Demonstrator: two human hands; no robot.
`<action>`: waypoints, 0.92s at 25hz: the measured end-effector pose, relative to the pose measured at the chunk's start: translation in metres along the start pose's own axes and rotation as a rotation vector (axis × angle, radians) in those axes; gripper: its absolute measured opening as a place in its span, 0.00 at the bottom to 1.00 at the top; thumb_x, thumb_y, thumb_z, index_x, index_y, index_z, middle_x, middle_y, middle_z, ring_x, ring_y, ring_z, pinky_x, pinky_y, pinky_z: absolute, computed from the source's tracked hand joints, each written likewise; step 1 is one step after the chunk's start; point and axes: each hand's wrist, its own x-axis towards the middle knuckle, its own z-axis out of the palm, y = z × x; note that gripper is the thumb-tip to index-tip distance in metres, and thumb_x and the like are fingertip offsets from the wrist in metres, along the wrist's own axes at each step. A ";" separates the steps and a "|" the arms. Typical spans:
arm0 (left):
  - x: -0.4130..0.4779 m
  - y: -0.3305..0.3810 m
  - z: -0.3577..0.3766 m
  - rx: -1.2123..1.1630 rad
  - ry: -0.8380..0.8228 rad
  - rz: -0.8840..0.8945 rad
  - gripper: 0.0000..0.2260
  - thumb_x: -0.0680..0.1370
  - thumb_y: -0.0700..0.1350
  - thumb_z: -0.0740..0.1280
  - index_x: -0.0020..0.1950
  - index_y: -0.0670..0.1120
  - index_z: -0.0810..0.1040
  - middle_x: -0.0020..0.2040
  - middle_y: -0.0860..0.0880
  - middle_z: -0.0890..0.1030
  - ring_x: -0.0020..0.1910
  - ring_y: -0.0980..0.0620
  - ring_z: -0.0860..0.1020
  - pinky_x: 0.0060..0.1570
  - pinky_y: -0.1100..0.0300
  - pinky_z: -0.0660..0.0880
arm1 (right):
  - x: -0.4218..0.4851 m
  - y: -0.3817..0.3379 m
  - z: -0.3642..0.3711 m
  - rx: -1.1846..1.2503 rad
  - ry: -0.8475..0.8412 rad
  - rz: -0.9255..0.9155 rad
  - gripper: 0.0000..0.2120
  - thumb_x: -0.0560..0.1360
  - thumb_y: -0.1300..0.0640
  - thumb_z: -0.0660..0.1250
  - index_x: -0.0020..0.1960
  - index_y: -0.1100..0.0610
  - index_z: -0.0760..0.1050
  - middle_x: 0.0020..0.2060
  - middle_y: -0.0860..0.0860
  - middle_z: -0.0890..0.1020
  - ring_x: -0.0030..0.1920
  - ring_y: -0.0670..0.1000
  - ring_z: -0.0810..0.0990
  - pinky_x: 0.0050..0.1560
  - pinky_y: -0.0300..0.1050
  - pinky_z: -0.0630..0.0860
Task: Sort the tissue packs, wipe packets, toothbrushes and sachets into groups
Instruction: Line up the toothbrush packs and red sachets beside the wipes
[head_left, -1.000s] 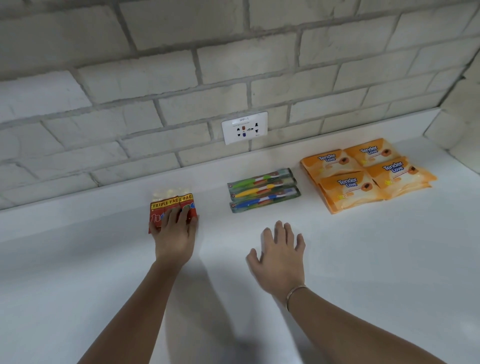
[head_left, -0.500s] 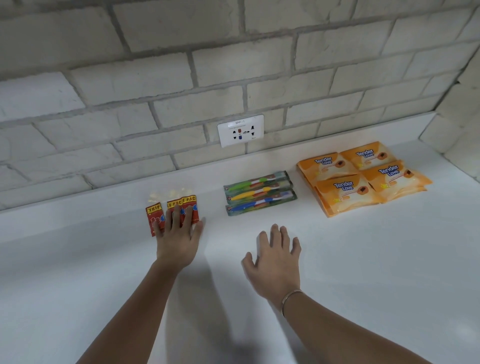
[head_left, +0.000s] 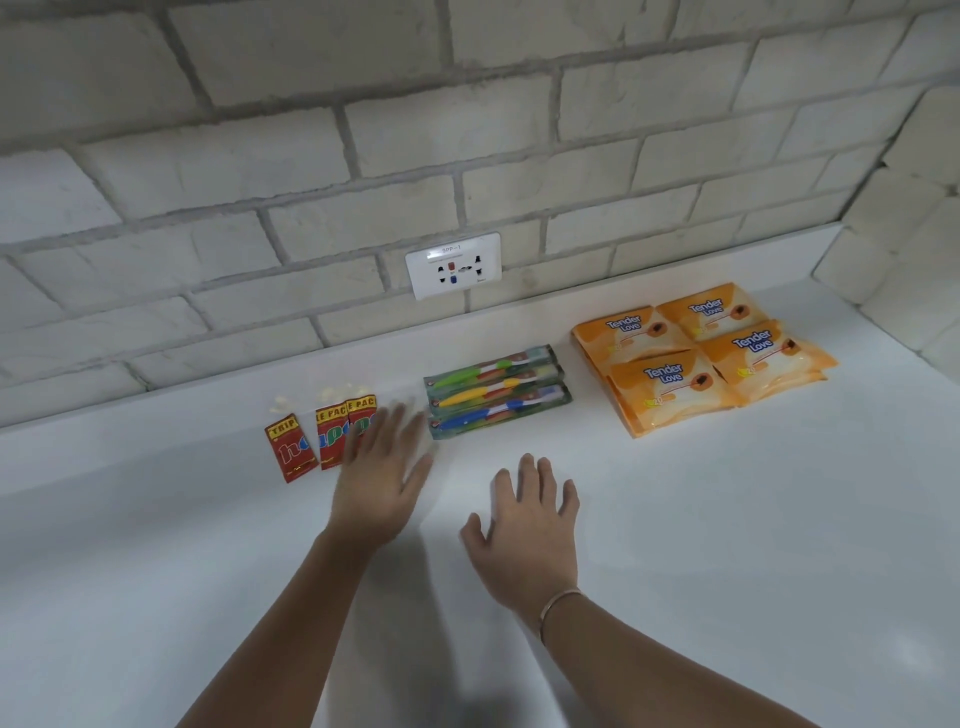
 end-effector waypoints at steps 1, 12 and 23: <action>0.003 0.012 0.003 0.038 -0.038 0.095 0.29 0.84 0.64 0.41 0.84 0.57 0.46 0.85 0.54 0.45 0.82 0.54 0.37 0.80 0.47 0.35 | 0.000 0.000 0.001 0.001 -0.002 0.003 0.36 0.76 0.36 0.44 0.78 0.52 0.64 0.82 0.60 0.59 0.83 0.63 0.52 0.79 0.70 0.49; 0.018 0.037 0.007 0.100 -0.169 0.193 0.33 0.81 0.66 0.37 0.84 0.55 0.43 0.84 0.56 0.42 0.82 0.57 0.38 0.80 0.51 0.33 | 0.003 0.000 0.002 -0.006 0.026 0.028 0.39 0.76 0.33 0.43 0.74 0.52 0.73 0.78 0.60 0.68 0.79 0.66 0.63 0.76 0.73 0.59; 0.019 0.038 0.005 0.090 -0.198 0.195 0.35 0.79 0.70 0.35 0.83 0.57 0.37 0.81 0.58 0.34 0.81 0.53 0.32 0.80 0.45 0.34 | 0.003 0.001 0.003 -0.016 0.018 0.035 0.39 0.75 0.33 0.43 0.76 0.52 0.71 0.79 0.60 0.67 0.80 0.65 0.62 0.76 0.73 0.58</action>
